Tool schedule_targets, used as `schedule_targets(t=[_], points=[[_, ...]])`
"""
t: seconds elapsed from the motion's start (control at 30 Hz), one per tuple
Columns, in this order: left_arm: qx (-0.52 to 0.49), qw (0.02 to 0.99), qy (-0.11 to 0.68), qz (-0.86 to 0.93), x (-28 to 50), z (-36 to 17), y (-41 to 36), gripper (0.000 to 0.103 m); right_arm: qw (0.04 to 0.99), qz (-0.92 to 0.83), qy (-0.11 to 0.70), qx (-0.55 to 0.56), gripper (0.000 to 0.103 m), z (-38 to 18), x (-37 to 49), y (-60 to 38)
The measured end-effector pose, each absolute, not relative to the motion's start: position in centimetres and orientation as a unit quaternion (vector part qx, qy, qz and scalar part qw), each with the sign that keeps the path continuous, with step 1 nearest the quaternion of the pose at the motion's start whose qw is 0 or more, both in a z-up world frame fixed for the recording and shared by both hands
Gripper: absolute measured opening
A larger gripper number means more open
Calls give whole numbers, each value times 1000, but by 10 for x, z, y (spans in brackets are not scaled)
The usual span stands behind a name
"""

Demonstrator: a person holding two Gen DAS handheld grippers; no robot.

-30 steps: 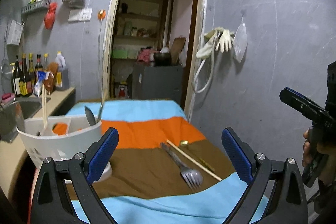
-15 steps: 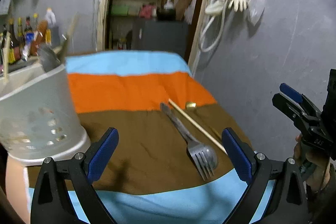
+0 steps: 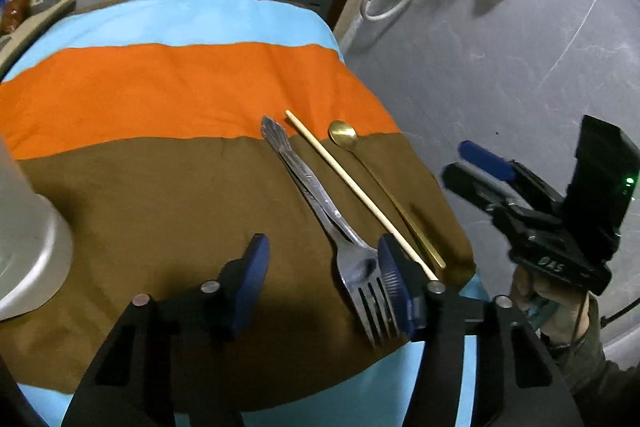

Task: Organize utensils
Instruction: 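Close the left tool on the metal fork while the right tool closes on the gold spoon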

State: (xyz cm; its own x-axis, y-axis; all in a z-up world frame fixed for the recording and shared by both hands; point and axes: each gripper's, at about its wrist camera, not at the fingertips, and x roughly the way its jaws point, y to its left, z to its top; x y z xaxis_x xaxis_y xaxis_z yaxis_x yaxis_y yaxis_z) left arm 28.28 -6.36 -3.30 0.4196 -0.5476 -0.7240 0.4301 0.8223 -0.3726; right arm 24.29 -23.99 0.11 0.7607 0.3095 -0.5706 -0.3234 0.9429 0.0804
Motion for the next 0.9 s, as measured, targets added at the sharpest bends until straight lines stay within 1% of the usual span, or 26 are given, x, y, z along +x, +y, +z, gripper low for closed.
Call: schedule_targets(t=[0.03, 0.07, 0.1, 0.2, 0.23, 0.3, 0.33, 0.43, 0.53, 0.6, 0.73, 0.8, 0.9], points=[[-64, 838, 456, -293, 285, -33, -64, 41, 935, 170, 310, -11, 71, -1, 247, -237], [-63, 835, 460, -295, 286, -33, -64, 35, 933, 173, 315, -9, 71, -3, 249, -237], [-65, 831, 464, -300, 288, -33, -64, 30, 931, 176, 320, -6, 71, -5, 251, -237], [-84, 812, 481, -318, 294, -35, -66, 25, 926, 181, 330, -3, 71, -10, 256, -235], [-88, 808, 485, -323, 296, -36, -67, 22, 926, 182, 332, -4, 71, -11, 258, -235], [-94, 801, 492, -327, 298, -36, -69, 21, 923, 185, 336, -3, 70, -13, 261, -234], [-95, 800, 493, -328, 298, -36, -68, 21, 922, 188, 340, -4, 67, -15, 263, -233], [-116, 798, 493, -325, 302, -37, -61, 15, 915, 194, 353, -3, 62, -19, 270, -231], [-128, 806, 486, -314, 301, -36, -50, 7, 909, 201, 365, 2, 61, -22, 279, -229], [-130, 811, 480, -309, 299, -33, -44, 0, 904, 205, 376, -2, 61, -25, 287, -225], [-115, 814, 485, -298, 295, -33, -33, 0, 900, 204, 384, -32, 61, -25, 297, -214], [-127, 808, 492, -298, 295, -38, -28, 0, 897, 204, 389, -50, 61, -26, 304, -206], [-145, 810, 481, -304, 292, -33, -24, 0, 895, 201, 394, -64, 61, -26, 313, -200]])
